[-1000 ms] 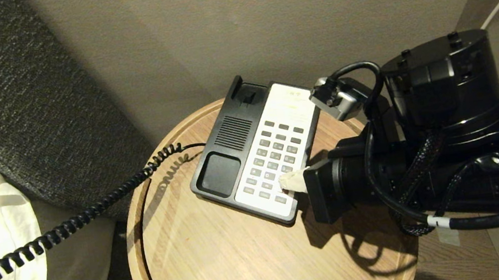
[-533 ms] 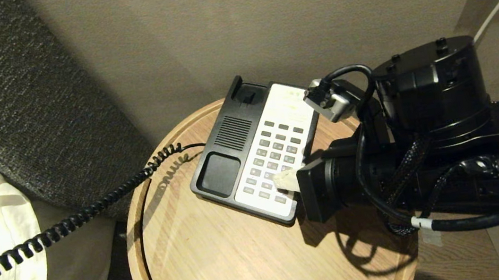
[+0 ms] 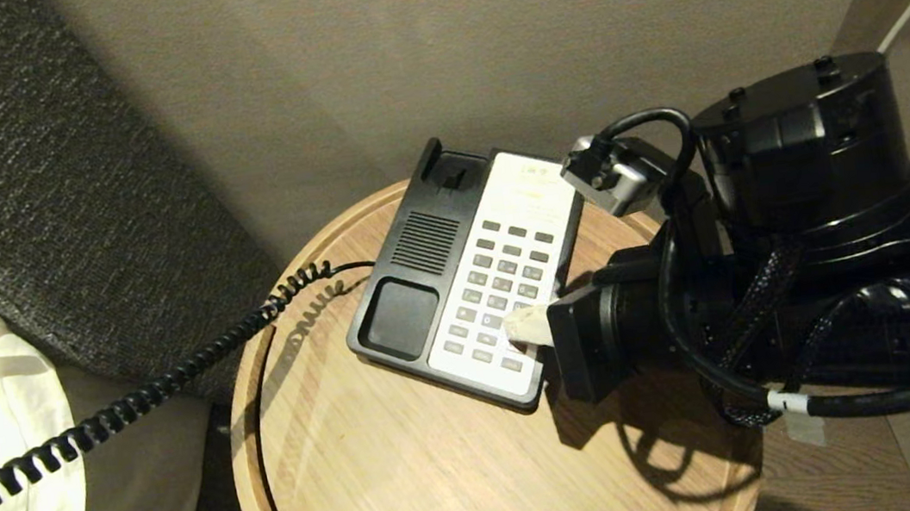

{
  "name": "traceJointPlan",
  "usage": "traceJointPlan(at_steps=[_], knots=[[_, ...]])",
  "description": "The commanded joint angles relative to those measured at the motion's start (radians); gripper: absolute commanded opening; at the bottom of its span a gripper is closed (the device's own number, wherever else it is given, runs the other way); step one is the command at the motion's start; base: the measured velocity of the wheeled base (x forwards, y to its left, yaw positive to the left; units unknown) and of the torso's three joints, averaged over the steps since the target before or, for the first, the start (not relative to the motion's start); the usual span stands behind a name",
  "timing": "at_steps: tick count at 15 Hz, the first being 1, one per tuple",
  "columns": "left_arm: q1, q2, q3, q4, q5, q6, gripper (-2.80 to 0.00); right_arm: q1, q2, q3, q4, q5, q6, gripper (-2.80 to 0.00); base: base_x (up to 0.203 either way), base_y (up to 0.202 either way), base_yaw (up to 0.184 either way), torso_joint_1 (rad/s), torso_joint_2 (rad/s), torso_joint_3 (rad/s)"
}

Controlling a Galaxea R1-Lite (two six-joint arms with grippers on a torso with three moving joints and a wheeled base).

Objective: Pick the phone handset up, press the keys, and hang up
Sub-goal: Dial the number

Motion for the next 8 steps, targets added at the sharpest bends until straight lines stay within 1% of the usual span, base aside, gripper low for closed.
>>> traceJointPlan(at_steps=[1,8], knots=[[0.000,-0.004,0.002,0.002,0.001,-0.006,-2.80,0.007,-0.018,0.001,0.002,0.003,0.005,-2.80,0.000,0.000,0.000,0.000,0.00,0.000],[-0.006,-0.005,0.000,0.002,-0.001,-0.007,-2.80,0.023,-0.006,0.010,0.010,0.014,0.006,-2.80,0.000,0.000,0.000,0.000,0.00,0.000]])
